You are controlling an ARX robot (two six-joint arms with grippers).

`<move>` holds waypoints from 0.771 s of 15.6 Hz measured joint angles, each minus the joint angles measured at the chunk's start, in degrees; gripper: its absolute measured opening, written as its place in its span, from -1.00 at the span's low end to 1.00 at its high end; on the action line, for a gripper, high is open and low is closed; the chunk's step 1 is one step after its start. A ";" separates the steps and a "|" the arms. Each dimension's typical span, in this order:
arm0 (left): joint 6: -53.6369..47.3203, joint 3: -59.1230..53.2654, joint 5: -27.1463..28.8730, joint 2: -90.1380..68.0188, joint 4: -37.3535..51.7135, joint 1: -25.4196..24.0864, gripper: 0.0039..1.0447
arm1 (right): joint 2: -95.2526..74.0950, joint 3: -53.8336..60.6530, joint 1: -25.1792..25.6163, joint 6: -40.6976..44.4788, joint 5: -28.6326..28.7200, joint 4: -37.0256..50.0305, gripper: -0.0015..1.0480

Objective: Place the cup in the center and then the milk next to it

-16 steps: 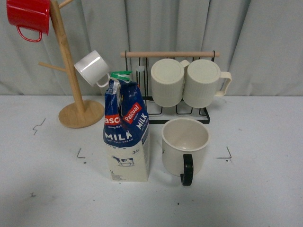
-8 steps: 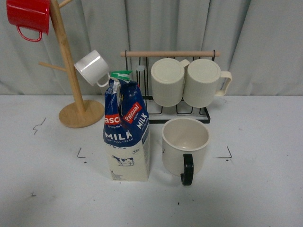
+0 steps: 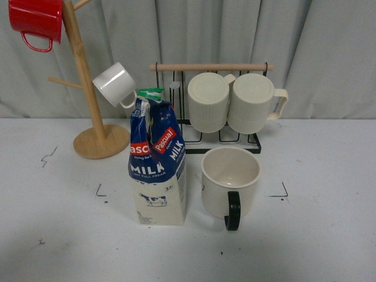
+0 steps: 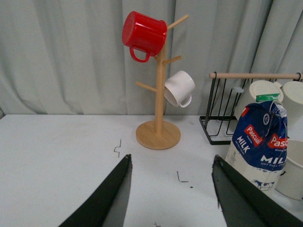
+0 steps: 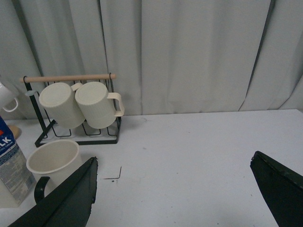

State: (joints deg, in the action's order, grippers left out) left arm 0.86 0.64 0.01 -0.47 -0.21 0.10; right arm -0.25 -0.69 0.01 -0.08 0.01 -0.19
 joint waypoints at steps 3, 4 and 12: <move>0.00 0.00 0.00 0.00 0.00 0.00 0.62 | 0.00 0.00 0.00 0.00 0.00 0.00 0.87; 0.00 0.00 0.00 0.00 0.00 0.00 0.82 | 0.00 0.00 0.00 0.00 0.00 0.00 0.87; -0.07 0.00 0.00 0.00 0.00 0.00 0.88 | 0.00 0.00 0.00 0.00 0.00 0.00 0.87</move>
